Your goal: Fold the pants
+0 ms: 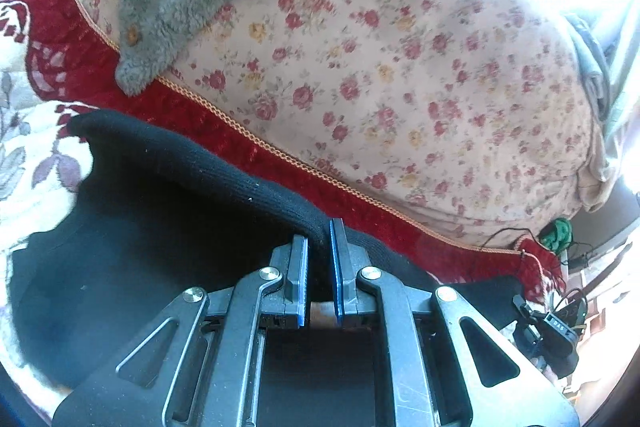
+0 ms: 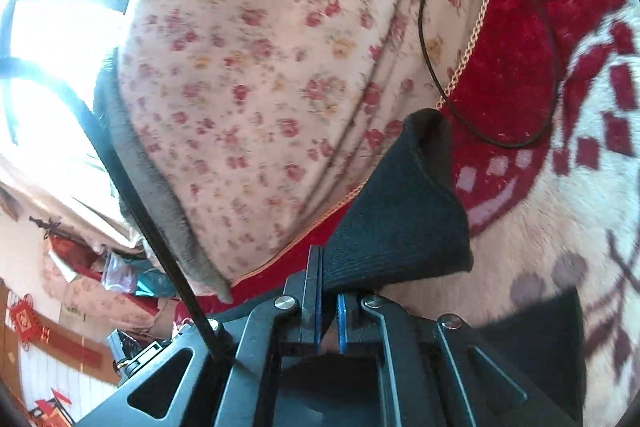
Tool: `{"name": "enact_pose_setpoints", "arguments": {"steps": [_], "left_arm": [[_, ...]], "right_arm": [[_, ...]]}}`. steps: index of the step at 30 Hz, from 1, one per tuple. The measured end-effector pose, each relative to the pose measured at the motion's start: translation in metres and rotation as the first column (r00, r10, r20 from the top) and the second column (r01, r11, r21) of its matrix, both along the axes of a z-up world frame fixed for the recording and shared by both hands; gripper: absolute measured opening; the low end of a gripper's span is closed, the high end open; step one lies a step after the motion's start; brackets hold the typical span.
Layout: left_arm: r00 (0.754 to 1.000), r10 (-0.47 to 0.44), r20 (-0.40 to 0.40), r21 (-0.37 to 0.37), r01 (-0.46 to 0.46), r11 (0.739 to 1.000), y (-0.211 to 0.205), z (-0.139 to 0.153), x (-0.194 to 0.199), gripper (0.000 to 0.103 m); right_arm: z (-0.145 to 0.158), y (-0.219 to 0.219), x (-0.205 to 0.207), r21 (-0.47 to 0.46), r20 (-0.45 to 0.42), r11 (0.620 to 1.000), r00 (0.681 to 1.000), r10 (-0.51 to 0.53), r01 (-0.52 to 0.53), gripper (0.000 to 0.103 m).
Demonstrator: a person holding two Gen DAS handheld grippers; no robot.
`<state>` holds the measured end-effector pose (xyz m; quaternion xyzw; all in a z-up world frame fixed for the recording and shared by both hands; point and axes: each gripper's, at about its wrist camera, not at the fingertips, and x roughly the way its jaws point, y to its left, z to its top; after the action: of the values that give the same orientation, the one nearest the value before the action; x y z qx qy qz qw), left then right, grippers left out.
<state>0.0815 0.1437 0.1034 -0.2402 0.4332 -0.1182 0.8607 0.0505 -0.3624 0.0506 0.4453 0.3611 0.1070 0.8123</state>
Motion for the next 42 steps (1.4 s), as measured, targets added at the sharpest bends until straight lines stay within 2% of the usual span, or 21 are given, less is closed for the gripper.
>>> {"name": "enact_pose_setpoints", "arguments": {"steps": [4,7,10,12,14,16,19,22,24,26,27,30,32,33,36,37,39,40,42], "left_arm": [[1.0,-0.007,0.027,0.0,0.007,1.0,0.009,0.006,-0.031,0.009],[0.999,-0.032,0.016,0.033,0.032,0.999,0.01,-0.007,-0.066,0.009],[0.999,-0.047,0.005,0.122,0.046,0.992,0.001,-0.031,-0.097,0.009],[0.999,-0.05,-0.022,0.168,0.053,0.984,-0.006,-0.051,-0.108,0.009],[0.998,-0.028,-0.062,0.177,0.038,0.983,-0.008,-0.07,-0.11,0.009],[0.996,-0.006,-0.085,0.171,0.021,0.985,-0.007,-0.083,-0.11,0.009],[0.996,0.001,-0.085,0.169,0.013,0.986,-0.007,-0.085,-0.11,0.009],[0.999,-0.004,-0.051,0.199,0.014,0.98,-0.01,-0.08,-0.114,0.009],[0.998,0.005,-0.067,0.206,0.009,0.979,-0.011,-0.087,-0.113,0.009],[0.997,0.015,-0.079,0.193,0.0,0.981,-0.008,-0.092,-0.113,0.009],[0.998,0.014,-0.067,0.193,-0.001,0.981,-0.008,-0.09,-0.115,0.009],[0.998,0.002,-0.056,0.188,0.008,0.982,-0.006,-0.084,-0.12,0.01],[0.998,-0.006,-0.058,0.172,0.016,0.985,0.0,-0.077,-0.124,0.016],[0.999,0.001,-0.052,0.175,0.008,0.985,0.005,-0.073,-0.127,0.02],[0.999,0.043,-0.011,0.195,-0.04,0.98,0.023,-0.059,-0.137,0.025],[0.999,0.051,-0.008,0.193,-0.048,0.98,0.028,-0.057,-0.138,0.033],[0.997,0.075,-0.013,0.149,-0.072,0.986,0.05,-0.052,-0.139,0.041],[0.996,0.092,-0.015,0.131,-0.089,0.987,0.06,-0.051,-0.138,0.042],[0.991,0.133,-0.018,0.134,-0.13,0.983,0.078,-0.049,-0.133,0.042]], "right_arm": [[0.009,-0.004,-0.033,0.027,0.029,1.0,1.0,-0.008,0.008,0.005],[0.003,-0.011,-0.065,0.036,0.027,0.999,0.999,-0.023,0.022,0.005],[-0.017,-0.015,-0.092,0.042,-0.009,0.999,0.999,-0.033,0.034,0.005],[-0.042,-0.015,-0.103,0.01,-0.075,0.999,0.996,-0.045,0.046,0.005],[-0.059,-0.015,-0.106,-0.02,-0.12,0.998,0.991,-0.058,0.056,0.005],[-0.072,-0.018,-0.11,0.032,-0.124,0.996,0.989,-0.081,0.086,0.005],[-0.069,-0.021,-0.114,0.032,-0.103,0.995,0.991,-0.091,0.095,0.005],[-0.062,-0.021,-0.119,-0.001,-0.086,0.996,0.993,-0.085,0.085,0.005],[-0.066,-0.019,-0.119,-0.048,-0.11,0.996,0.991,-0.077,0.072,0.005],[-0.071,-0.017,-0.12,-0.056,-0.134,0.996,0.988,-0.079,0.072,0.005],[-0.069,-0.017,-0.123,-0.056,-0.13,0.995,0.988,-0.088,0.081,0.005],[-0.056,-0.015,-0.131,-0.12,-0.137,0.989,0.985,-0.101,0.085,0.014],[-0.045,-0.011,-0.138,-0.163,-0.132,0.985,0.988,-0.086,0.064,0.02],[-0.036,-0.006,-0.142,-0.19,-0.121,0.981,0.991,-0.064,0.041,0.021],[-0.017,0.011,-0.148,-0.225,-0.085,0.974,0.996,-0.005,-0.014,0.023],[-0.011,0.018,-0.149,-0.229,-0.066,0.973,0.998,0.023,-0.037,0.025],[0.0,0.037,-0.146,-0.233,-0.026,0.969,0.996,0.081,-0.085,0.035],[0.004,0.047,-0.142,-0.229,-0.004,0.967,0.994,0.11,-0.108,0.042],[0.01,0.073,-0.134,-0.234,0.05,0.961,0.985,0.166,-0.15,0.045]]}}
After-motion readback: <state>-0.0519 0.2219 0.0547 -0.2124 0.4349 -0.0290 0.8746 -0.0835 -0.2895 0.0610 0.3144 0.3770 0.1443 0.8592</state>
